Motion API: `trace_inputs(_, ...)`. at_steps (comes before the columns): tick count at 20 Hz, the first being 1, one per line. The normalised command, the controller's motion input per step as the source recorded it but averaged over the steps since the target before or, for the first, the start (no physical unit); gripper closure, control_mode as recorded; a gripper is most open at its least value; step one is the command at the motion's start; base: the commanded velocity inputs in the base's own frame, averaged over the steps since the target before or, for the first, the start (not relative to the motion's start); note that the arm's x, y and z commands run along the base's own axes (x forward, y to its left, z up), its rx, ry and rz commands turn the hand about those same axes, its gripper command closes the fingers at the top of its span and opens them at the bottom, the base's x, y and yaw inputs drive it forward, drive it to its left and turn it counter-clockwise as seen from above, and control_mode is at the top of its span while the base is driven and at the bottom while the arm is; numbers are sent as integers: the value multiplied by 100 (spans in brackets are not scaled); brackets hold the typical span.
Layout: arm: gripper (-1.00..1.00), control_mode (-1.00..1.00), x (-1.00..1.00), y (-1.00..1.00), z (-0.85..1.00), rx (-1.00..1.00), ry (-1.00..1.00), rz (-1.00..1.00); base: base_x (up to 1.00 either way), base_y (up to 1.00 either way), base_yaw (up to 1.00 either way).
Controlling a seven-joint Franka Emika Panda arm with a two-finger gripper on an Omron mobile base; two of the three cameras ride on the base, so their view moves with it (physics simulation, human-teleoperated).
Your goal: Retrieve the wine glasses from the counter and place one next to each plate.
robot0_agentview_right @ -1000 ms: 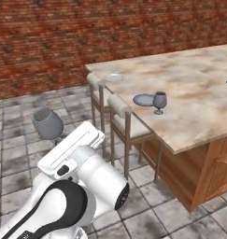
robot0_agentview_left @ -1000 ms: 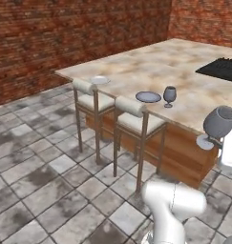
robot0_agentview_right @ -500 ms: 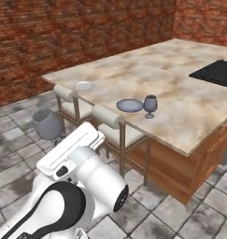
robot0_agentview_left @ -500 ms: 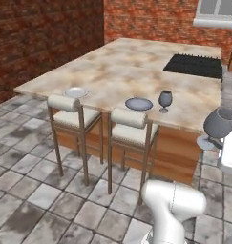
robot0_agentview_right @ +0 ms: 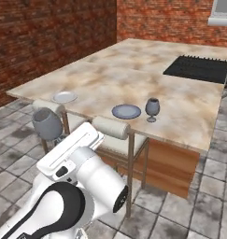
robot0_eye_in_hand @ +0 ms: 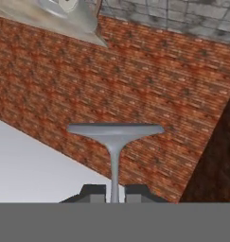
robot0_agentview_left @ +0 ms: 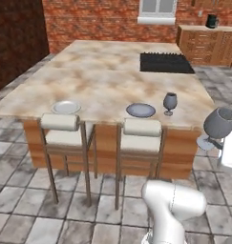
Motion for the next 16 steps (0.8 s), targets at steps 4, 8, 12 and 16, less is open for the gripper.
trace_inputs(4, 100, 100, 0, 0, 0, 0, 0, 0, 14, 100, -44)
trace_inputs(8, 100, 100, 0, 0, 0, 0, 0, 0, 1, 100, -31)
trace_inputs(12, 100, 100, 0, 0, 0, 0, 0, 0, -5, 99, -17)
trace_inputs(16, 100, 100, 0, 0, 0, 0, 0, 0, 30, 100, -11)
